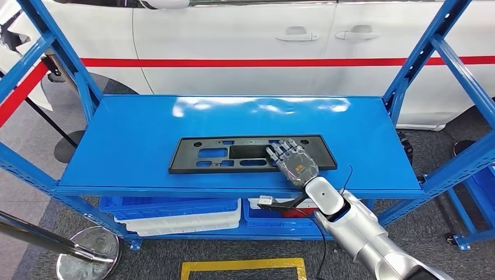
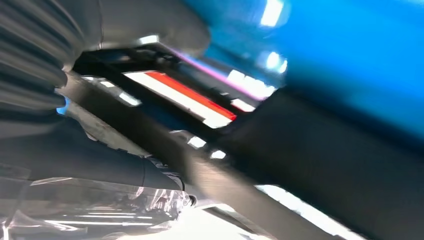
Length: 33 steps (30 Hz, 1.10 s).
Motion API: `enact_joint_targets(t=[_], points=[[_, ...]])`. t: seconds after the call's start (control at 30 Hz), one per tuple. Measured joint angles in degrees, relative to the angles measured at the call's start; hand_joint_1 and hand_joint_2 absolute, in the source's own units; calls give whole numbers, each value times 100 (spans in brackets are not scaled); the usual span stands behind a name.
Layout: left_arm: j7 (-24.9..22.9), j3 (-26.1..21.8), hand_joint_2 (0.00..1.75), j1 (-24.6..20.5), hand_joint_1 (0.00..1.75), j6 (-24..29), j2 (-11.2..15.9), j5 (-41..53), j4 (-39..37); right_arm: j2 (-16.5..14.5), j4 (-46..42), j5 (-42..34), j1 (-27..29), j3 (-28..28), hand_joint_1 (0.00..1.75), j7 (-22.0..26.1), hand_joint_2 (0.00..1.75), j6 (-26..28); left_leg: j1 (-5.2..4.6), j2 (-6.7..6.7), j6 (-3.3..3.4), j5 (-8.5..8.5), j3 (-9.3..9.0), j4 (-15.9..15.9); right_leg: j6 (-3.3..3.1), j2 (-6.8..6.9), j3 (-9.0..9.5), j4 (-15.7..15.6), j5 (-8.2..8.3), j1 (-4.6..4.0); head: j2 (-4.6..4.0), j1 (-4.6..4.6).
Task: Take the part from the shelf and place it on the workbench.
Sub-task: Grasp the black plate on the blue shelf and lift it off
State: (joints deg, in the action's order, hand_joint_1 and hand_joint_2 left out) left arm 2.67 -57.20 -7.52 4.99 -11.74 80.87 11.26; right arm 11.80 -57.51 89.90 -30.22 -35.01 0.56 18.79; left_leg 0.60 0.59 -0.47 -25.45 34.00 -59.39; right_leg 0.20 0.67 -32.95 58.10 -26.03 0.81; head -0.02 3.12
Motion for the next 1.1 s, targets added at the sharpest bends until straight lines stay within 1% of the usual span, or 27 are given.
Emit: enact_joint_targets(t=[0.1,0.13,0.17,0.2,0.27,0.3,0.33,0.37,0.4,0.43,0.47,0.5,0.53,0.57,0.6,0.67,0.7,0.77,0.8,0.83,0.87,0.9,0.93,0.97,1.0,1.03,1.1], points=[[4,0,0,10,0,-1,0,-16,0,-2,57,0,-15,3,172,167,175,-14,-21,6,113,25,-22,97,100,-8,-17,-3,5,2,0,-1],[8,0,0,13,0,0,-1,-25,0,-8,78,0,-25,9,172,214,175,0,-18,5,152,44,-30,122,129,-10,-31,33,-31,11,0,-1],[14,0,0,10,0,4,-1,-33,0,-15,97,-1,-35,15,172,258,175,15,-9,4,188,62,-36,146,153,-12,-86,159,-122,18,0,-1],[19,0,0,6,0,8,-2,-43,0,-23,115,-4,-43,22,171,289,175,31,0,4,215,75,-40,164,171,-15,-191,394,-264,26,0,-1],[27,-1,0,8,0,16,-2,-57,0,-36,149,-33,-38,31,170,349,175,86,-12,6,239,77,-32,166,197,-18,-539,1135,-606,33,0,-2],[27,-1,0,14,0,18,-2,-62,0,-40,162,-65,-28,36,169,379,175,133,-18,8,244,75,-31,164,204,-19,-692,1444,-698,36,0,-2],[28,-2,0,21,0,21,-2,-67,0,-43,169,-112,-15,46,168,419,175,193,-24,12,247,71,-32,160,205,-19,-775,1597,-697,37,0,-2],[32,-2,0,24,0,23,-3,-70,0,-43,167,-184,-1,65,167,470,175,260,-29,20,246,66,-37,154,195,-19,-739,1500,-573,36,0,-2],[36,-2,0,23,0,27,-4,-73,0,-43,151,-279,14,92,166,541,175,319,-32,30,240,59,-44,146,174,-18,-603,1197,-369,33,0,-2],[40,-2,0,23,0,30,-9,-73,0,-43,115,-416,32,129,166,633,175,370,-35,40,230,50,-51,139,141,-14,-416,789,-171,25,0,-2],[45,-1,0,20,0,32,-14,-71,0,-43,55,-594,54,170,166,753,175,407,-46,46,215,40,-49,128,107,-6,-240,410,-28,8,0,-2],[47,1,0,19,0,34,-19,-68,0,-43,-33,-801,81,208,167,889,175,423,-55,50,194,35,-40,121,79,2,-127,158,38,-10,0,-1],[48,3,0,20,0,34,-22,-63,0,-43,-146,-1019,116,244,168,1019,175,428,-60,49,170,31,-30,119,58,7,-77,36,37,-29,0,-1],[49,5,0,20,0,34,-22,-59,0,-43,-260,-1205,151,276,168,1129,175,424,-63,47,141,33,-21,123,45,7,-71,13,23,-44,0,-1],[48,8,0,19,0,34,-22,-56,0,-43,-371,-1344,185,306,169,1205,175,414,-64,44,110,27,-20,127,24,4,-67,-10,31,-30,0,-1],[45,13,0,17,0,34,-22,-51,0,-38,-563,-1564,235,350,169,1328,175,384,-61,31,47,-77,20,4,-28,13,-35,-69,52,-2,0,-1],[40,16,44,14,0,37,-22,-48,0,-21,-656,-1734,255,361,169,1425,175,359,-58,24,18,-213,111,-208,-53,23,-17,-95,60,15,0,0],[37,24,131,18,0,38,-22,-27,0,58,-903,-2306,311,370,169,1732,175,282,-38,8,-30,-586,451,-944,-83,41,-5,-99,50,7,0,1],[55,29,175,24,0,26,-21,-12,0,115,-1074,-2638,348,371,170,1895,175,229,-31,2,-49,-716,624,-1297,-89,45,-4,-95,45,3,0,1],[80,36,175,29,0,11,-20,1,0,171,-1280,-2980,384,372,170,2044,175,158,-28,-5,-63,-746,727,-1496,-92,45,-2,-89,38,0,0,1],[110,43,175,32,0,-6,-17,10,0,220,-1514,-3309,411,378,171,2160,175,68,-24,-10,-68,-654,720,-1462,-89,39,4,-81,29,0,0,1],[135,50,175,32,0,-16,-13,11,0,260,-1763,-3626,426,393,171,2254,175,-28,-18,-14,-65,-463,603,-1201,-81,29,13,-69,16,1,0,1],[148,55,175,30,0,-18,-7,10,0,285,-2015,-3915,430,417,171,2320,175,-126,-11,-13,-54,-238,420,-805,-67,17,22,-56,-3,2,0,1],[158,58,175,28,0,-19,-2,9,0,299,-2258,-4140,426,450,171,2361,175,-209,-12,-9,-39,-80,235,-424,-46,2,25,-37,-23,-9,0,1],[167,60,175,26,0,-19,2,7,0,304,-2479,-4288,418,485,171,2385,175,-274,-12,-5,-14,14,102,-141,-23,-13,21,-18,-36,-19,0,1],[174,62,175,27,0,-20,4,6,0,304,-2666,-4396,414,516,170,2411,175,-331,-15,0,10,35,36,6,1,-25,12,-6,-43,-31,0,0],[182,65,175,30,0,-19,5,3,0,304,-2943,-4649,422,564,170,2529,175,-440,-25,2,77,19,22,63,52,-37,0,-6,-38,-37,0,0]])
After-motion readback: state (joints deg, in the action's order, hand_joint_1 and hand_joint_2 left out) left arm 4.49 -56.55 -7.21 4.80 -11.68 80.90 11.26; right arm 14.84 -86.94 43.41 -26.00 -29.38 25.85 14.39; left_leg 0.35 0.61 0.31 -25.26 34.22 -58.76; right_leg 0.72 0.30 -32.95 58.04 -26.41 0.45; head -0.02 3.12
